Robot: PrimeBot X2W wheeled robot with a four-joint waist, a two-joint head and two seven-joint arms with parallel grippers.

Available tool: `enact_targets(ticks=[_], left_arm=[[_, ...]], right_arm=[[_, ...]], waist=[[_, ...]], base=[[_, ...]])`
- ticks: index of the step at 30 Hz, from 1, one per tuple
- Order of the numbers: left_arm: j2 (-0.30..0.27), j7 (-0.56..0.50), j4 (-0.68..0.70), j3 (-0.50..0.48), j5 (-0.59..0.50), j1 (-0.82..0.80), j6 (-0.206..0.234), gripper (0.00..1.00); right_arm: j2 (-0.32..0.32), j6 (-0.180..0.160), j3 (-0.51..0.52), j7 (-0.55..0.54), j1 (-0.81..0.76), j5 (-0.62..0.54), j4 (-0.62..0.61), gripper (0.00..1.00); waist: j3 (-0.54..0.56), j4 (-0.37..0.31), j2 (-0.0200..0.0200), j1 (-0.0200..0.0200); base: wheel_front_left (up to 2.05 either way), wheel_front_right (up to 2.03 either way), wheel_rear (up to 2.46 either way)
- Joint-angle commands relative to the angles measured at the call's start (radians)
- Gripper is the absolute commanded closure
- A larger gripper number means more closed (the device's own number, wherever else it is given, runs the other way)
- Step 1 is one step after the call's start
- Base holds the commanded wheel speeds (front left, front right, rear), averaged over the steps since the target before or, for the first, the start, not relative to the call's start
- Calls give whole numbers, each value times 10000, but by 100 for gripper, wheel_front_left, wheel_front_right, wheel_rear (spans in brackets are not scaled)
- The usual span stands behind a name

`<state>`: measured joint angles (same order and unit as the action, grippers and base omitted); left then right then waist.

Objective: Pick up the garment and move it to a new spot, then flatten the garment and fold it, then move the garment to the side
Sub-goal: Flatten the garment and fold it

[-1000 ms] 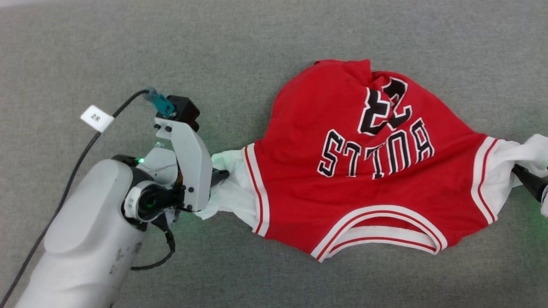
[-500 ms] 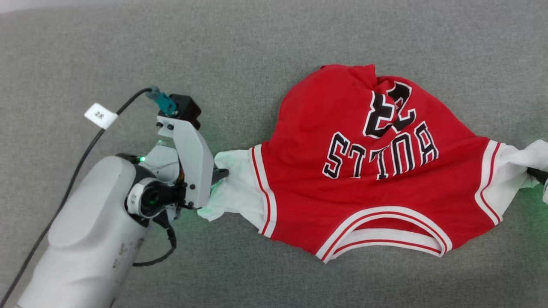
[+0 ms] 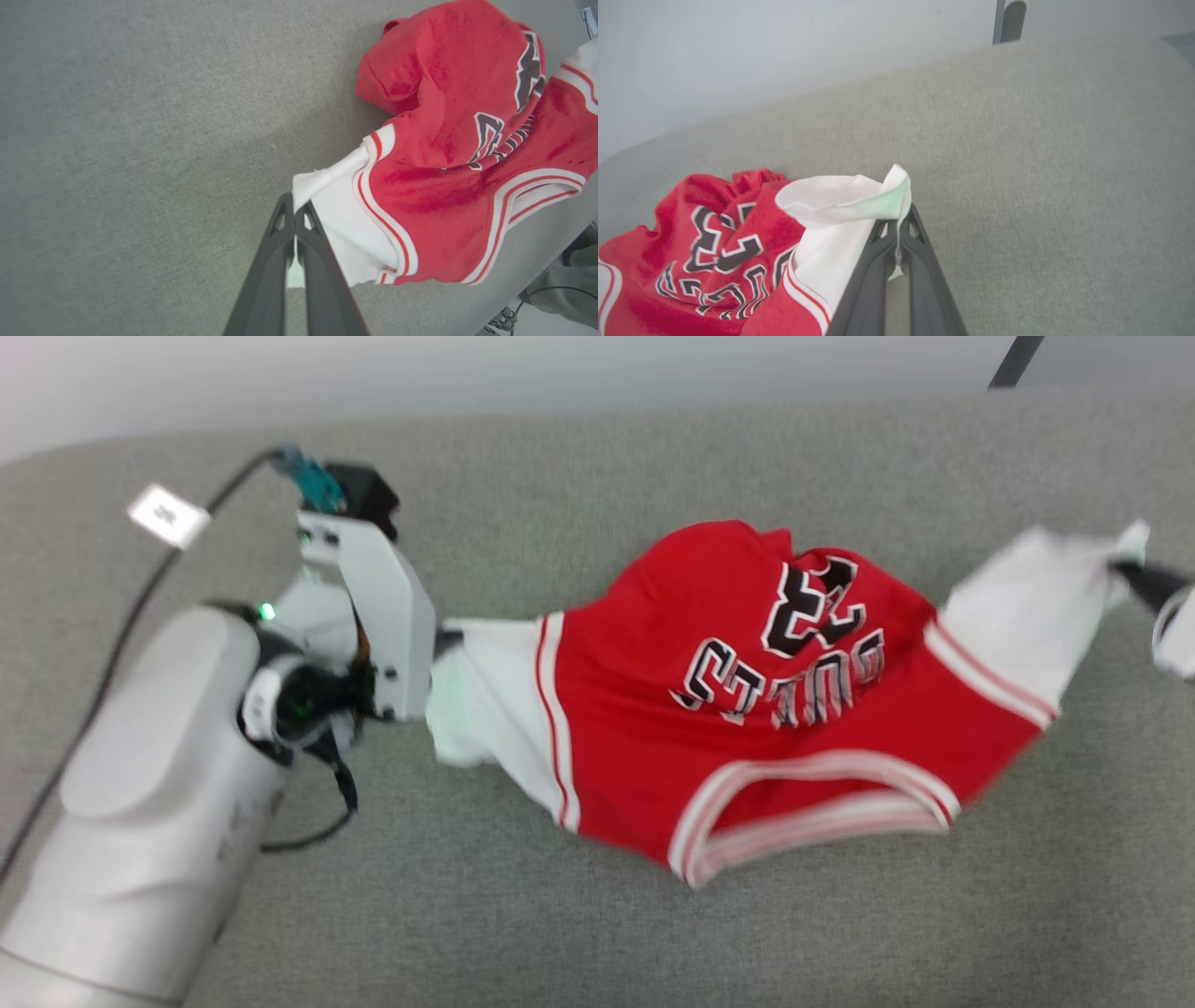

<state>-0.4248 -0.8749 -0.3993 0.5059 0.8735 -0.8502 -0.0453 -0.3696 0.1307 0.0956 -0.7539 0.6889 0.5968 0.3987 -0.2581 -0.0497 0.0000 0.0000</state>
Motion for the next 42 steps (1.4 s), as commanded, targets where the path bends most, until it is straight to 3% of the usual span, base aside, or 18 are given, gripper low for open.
enact_targets(ticks=[1,11,21,27,37,42], left_arm=[[-66,80,-38,-58,-74,-266,-74,100],[-106,633,-529,-204,-614,-2108,-222,100],[-134,1611,-1665,-283,-1202,-4004,-467,100],[-64,2138,-2278,-221,-1351,-4758,-613,100],[-134,2979,-2713,-205,-1539,-5483,-712,100],[-101,3825,-2917,-299,-1877,-6134,-486,100]], right_arm=[[88,0,66,75,278,-42,-148,100],[540,0,-45,810,2082,-572,-590,100],[1003,0,-132,2695,4268,-1984,602,100],[1079,0,-352,3628,5171,-2273,1491,100],[860,0,-845,4638,5952,-2115,2159,100],[685,0,-871,5803,6644,-2530,2411,100]], waist=[[456,57,0,0],[1292,290,0,0],[1749,488,0,0],[1816,612,0,0],[1371,809,0,0],[534,783,0,0]], base=[[0,0,0],[0,0,0],[0,0,0],[0,0,0],[0,0,0],[0,0,0]])
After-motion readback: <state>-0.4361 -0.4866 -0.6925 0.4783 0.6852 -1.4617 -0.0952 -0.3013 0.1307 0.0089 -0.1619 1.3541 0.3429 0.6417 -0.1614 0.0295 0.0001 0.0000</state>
